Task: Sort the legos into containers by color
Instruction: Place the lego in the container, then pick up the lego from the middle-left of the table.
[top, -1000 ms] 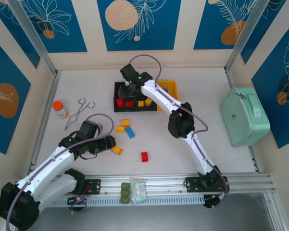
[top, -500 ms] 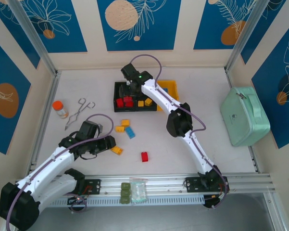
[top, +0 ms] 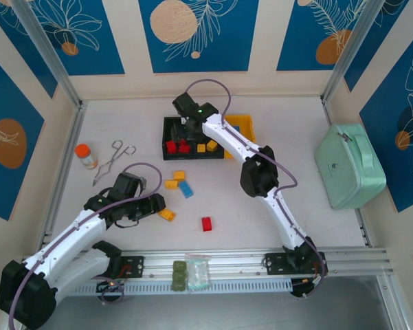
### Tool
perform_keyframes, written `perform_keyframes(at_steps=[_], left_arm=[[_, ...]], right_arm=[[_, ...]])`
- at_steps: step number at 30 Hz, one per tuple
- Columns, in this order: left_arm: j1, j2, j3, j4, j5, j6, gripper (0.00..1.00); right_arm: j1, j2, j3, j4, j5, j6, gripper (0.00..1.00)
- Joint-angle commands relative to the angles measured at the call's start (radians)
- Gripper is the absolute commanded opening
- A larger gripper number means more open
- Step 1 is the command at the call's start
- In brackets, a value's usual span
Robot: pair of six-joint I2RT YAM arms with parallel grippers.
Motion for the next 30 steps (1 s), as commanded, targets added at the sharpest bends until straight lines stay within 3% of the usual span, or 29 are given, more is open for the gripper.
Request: perform_keyframes(at_steps=[1,15,22,30], left_arm=[[-0.003,0.006,0.001,0.008,-0.017,-0.001,0.69],[-0.029,0.137,0.096,-0.062,-0.008,0.080,0.72],[-0.109,0.147,0.073,-0.040,-0.057,-0.119,0.78],[-0.165,0.252,0.061,0.019,-0.096,-0.292,0.78]], right_arm=[[0.023,-0.165,-0.116,0.064,0.008,-0.022,0.60],[0.031,-0.803,-1.045,0.411,-0.164,0.024,0.61],[0.033,-1.035,-1.344,0.420,-0.152,0.115,0.61],[0.031,-1.176,-1.484,0.425,-0.145,0.185,0.61]])
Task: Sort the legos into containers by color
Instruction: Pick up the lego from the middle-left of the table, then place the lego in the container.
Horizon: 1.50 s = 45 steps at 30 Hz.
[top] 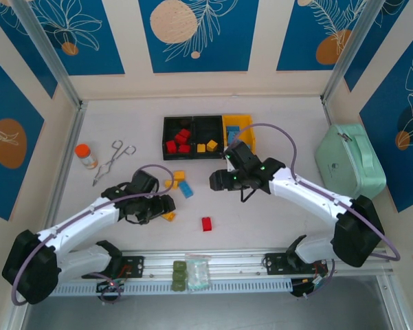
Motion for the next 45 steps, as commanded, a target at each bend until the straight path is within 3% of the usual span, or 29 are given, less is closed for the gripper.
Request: perform_keyframes(at_steps=[1,10,14,24,33,45], left_arm=[[-0.014,0.046,-0.004,0.018,-0.040,-0.104,0.77],[-0.041,0.236,0.084,0.032,-0.063,-0.120,0.77],[-0.046,0.292,0.111,0.031,-0.063,-0.112,0.72],[-0.049,0.335,0.160,0.045,-0.047,-0.062,0.25],[-0.049,0.368,0.327,-0.003,-0.096,0.036,0.25],[-0.047,0.615,0.760,-0.084,-0.138,0.211,0.25]], right_arm=[[-0.001,-0.052,-0.031,0.008,-0.016,0.045,0.61],[0.025,-0.126,-0.132,0.008,-0.020,0.109,0.61],[0.042,-0.160,-0.179,0.017,-0.013,0.142,0.61],[0.042,-0.231,-0.233,0.004,0.026,0.166,0.60],[0.039,-0.259,-0.238,-0.013,0.041,0.177,0.60],[0.049,-0.343,-0.262,-0.042,0.081,0.217,0.60]])
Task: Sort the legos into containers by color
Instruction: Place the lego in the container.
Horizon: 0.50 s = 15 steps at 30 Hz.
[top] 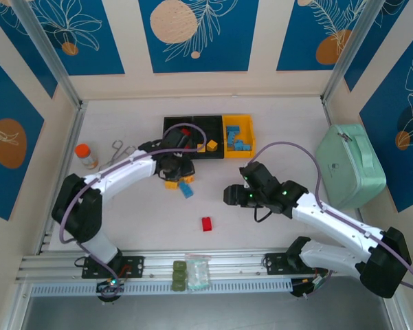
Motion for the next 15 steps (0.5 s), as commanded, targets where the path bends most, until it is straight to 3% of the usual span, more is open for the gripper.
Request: perform_keyframes(at_steps=[1,15], left_arm=[[-0.005,0.085,0.134,-0.061,-0.031,0.085,0.25],[0.019,0.528,0.772,-0.244,-0.062,0.227,0.25]], right_arm=[[0.008,-0.039,-0.023,-0.018,0.024,0.034,0.60],[0.006,-0.116,-0.069,-0.059,0.066,0.085,0.60]])
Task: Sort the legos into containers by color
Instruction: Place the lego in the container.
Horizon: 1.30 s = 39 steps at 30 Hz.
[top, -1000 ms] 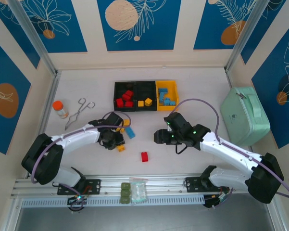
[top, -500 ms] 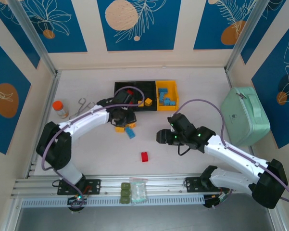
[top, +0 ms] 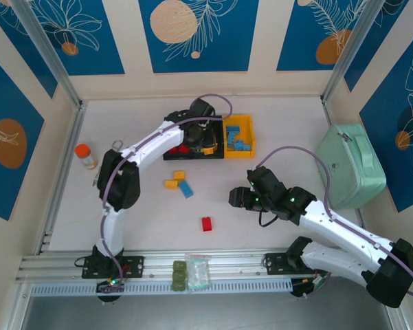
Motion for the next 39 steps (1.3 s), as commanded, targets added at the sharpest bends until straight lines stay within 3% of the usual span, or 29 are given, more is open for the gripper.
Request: perform_keyframes(at_steps=[1,13,20,26,39], left_arm=[[0.018,0.092,0.147,-0.105,-0.032,0.060,0.25],[0.066,0.362,0.564,-0.227,-0.100,0.118,0.27],[0.074,0.393,0.581,-0.221,-0.147,0.155,0.30],[0.074,0.388,0.581,-0.221,-0.163,0.169,0.47],[0.046,0.298,0.567,-0.243,-0.158,0.219,0.50]], right_arm=[[0.004,-0.022,-0.019,-0.034,0.023,0.029,0.60],[-0.012,-0.031,-0.020,-0.060,0.025,0.032,0.60],[-0.022,-0.030,-0.025,-0.057,0.019,0.032,0.60],[-0.029,-0.023,-0.018,-0.055,0.016,0.024,0.60],[-0.035,-0.012,-0.002,-0.054,0.020,0.012,0.60]])
